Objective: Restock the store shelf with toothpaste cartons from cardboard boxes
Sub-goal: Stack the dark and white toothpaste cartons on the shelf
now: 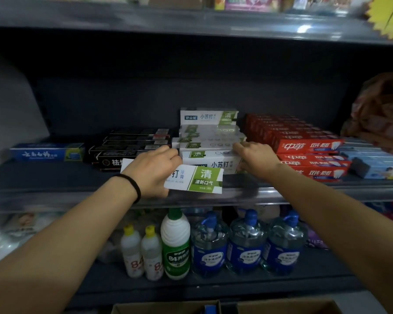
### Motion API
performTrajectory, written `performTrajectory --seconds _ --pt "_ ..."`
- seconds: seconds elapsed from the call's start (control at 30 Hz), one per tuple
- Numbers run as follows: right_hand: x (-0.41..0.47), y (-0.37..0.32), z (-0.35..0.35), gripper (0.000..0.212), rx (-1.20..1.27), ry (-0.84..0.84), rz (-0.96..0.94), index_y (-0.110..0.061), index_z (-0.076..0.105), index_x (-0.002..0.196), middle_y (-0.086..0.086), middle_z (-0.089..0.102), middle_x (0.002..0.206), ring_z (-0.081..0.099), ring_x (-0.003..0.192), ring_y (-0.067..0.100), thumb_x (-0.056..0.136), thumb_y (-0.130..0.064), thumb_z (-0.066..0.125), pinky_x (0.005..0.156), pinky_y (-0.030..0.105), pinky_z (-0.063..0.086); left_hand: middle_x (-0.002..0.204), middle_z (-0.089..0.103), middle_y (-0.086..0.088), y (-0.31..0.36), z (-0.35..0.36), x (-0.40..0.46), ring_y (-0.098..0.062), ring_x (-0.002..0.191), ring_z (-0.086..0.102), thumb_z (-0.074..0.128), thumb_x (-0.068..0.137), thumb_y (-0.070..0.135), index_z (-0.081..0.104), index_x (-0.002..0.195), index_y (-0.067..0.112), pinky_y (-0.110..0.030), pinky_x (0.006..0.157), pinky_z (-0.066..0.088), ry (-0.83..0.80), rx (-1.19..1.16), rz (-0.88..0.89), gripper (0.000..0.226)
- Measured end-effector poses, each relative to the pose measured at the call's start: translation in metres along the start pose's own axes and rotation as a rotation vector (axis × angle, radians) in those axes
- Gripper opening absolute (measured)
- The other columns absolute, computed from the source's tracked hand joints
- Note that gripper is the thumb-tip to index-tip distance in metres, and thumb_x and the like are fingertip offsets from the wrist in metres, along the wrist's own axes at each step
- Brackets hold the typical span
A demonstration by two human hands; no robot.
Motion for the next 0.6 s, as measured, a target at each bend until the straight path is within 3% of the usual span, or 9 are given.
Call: performTrajectory --seconds 0.33,0.6 --pt "0.013 -0.002 0.002 0.046 -0.027 -0.05 -0.034 -0.018 0.052 0.128 0.004 0.054 0.124 0.057 0.107 0.024 0.088 -0.038 0.063 0.083 0.037 0.051 0.116 0.044 0.004 -0.001 0.002 0.01 -0.015 0.108 0.039 0.068 0.072 0.037 0.047 0.116 0.02 -0.025 0.064 0.035 -0.022 0.029 -0.007 0.051" --pt "0.014 0.001 -0.014 0.047 0.054 -0.064 -0.034 -0.018 0.053 0.128 0.004 0.055 0.126 0.056 0.109 0.023 0.086 -0.037 0.065 0.082 0.036 0.047 0.116 0.044 0.004 -0.004 0.001 0.01 -0.015 0.109 0.039 0.069 0.072 0.035 0.047 0.116 0.021 -0.024 0.067 0.035 -0.011 0.025 -0.024 0.051"
Point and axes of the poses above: each hand's wrist, its own x-axis towards the middle knuckle, its own z-axis out of the palm, y = z × x, the point moved 5 cm from there along x, towards the middle knuckle
